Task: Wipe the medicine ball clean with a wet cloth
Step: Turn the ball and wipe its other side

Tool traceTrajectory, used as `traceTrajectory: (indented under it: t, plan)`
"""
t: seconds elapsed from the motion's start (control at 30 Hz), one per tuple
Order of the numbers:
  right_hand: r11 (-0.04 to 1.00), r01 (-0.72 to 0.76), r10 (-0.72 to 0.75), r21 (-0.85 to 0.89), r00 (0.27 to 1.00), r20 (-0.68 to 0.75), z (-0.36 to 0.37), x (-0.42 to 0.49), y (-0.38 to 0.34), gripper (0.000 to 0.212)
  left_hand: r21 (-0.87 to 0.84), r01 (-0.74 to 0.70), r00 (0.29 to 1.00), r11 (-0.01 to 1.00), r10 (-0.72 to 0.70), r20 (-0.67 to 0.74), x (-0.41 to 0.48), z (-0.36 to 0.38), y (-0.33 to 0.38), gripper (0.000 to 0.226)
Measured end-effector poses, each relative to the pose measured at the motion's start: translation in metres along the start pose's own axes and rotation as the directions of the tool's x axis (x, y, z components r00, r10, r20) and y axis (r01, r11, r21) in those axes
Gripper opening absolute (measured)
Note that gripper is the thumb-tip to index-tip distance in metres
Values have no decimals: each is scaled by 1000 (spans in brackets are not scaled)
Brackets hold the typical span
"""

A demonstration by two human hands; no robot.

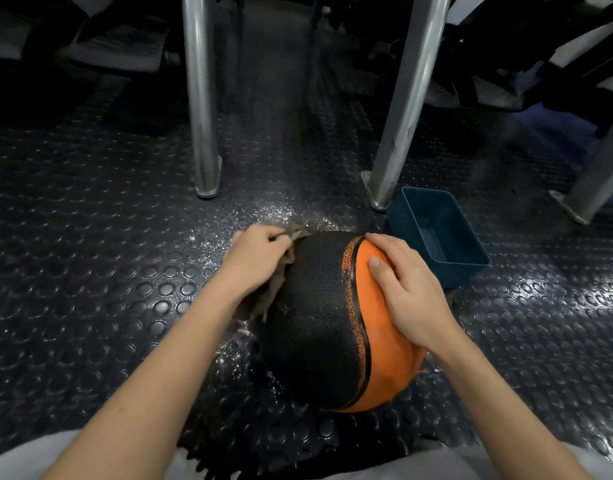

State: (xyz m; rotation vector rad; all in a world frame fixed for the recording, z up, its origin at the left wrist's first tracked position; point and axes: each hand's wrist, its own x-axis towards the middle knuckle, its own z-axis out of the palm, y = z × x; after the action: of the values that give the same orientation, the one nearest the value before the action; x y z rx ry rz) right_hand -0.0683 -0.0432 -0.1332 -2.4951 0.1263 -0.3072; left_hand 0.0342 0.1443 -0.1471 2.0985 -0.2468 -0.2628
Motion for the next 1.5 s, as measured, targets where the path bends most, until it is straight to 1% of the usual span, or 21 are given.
traceTrajectory:
  t: [0.03,0.1,0.2,0.27,0.33,0.4,0.5,0.6,0.67,0.73,0.8,0.87,0.93,1.0,1.07,1.17,1.27,1.33,1.4,1.43,1.5]
  plan:
    - [1000,11,-11,-3,1000,-4,0,-1,0,58,-14,31,1000,999,-31,0,1,0,-4,33]
    - [1000,18,-18,-1,1000,-6,-1,-1,2,60,28,-17,1000,999,17,-6,-1,1,1,28]
    - [1000,12,-13,13,1000,4,-4,0,4,57,146,-229,974,962,226,31,-19,5,31,28]
    - [1000,23,-23,22,1000,12,-5,1,4,58,301,-377,926,876,364,100,-36,13,50,32]
    - [999,30,-30,42,999,15,-5,1,4,57,347,-446,894,825,424,143,-46,17,58,33]
    - [999,25,-26,37,999,30,-5,2,4,58,267,-406,914,874,385,129,-40,13,54,33]
    - [1000,6,-7,22,999,42,-4,2,4,53,130,-219,974,967,209,90,-15,4,26,32]
    - [999,19,-20,34,999,37,-4,-1,3,56,192,-40,998,981,30,52,-1,-1,-6,28]
    - [998,35,-36,53,999,26,-4,-4,5,58,102,16,997,995,-24,79,0,-3,-11,27]
    - [997,34,-36,70,999,27,-7,-5,7,56,23,-46,995,999,44,91,-4,-2,-1,26]
    - [995,34,-37,93,999,37,-9,-5,9,50,-19,-180,979,984,181,93,-10,1,14,23]
    - [992,45,-51,114,998,45,-11,-3,11,47,7,-315,939,949,311,145,-16,6,28,26]
    - [987,47,-57,156,997,54,-13,-2,14,43,78,-375,914,924,355,195,-20,9,33,22]
    - [979,63,-74,193,996,51,-14,-5,15,40,13,-318,934,948,311,175,-16,8,28,14]
    - [977,90,-102,194,993,52,-13,-7,14,40,-64,-216,970,974,221,99,-8,5,15,14]
    - [974,97,-111,203,992,56,-11,-6,14,41,-12,-47,997,999,48,54,0,5,-4,24]
    - [971,102,-120,216,990,70,-14,-4,16,41,-106,28,1000,994,-27,15,1,6,-10,34]
    - [973,113,-134,202,987,92,-18,-3,18,40,-163,-21,999,986,26,32,-6,8,2,33]
    - [982,104,-124,157,985,121,-21,-1,19,39,-200,-118,987,973,137,80,-14,12,18,32]
    - [989,94,-109,118,986,124,-23,1,19,38,-187,-170,975,967,193,108,-19,14,26,29]
    - [998,67,-69,19,994,89,-27,5,19,35,-68,-265,955,962,271,117,-26,19,33,22]
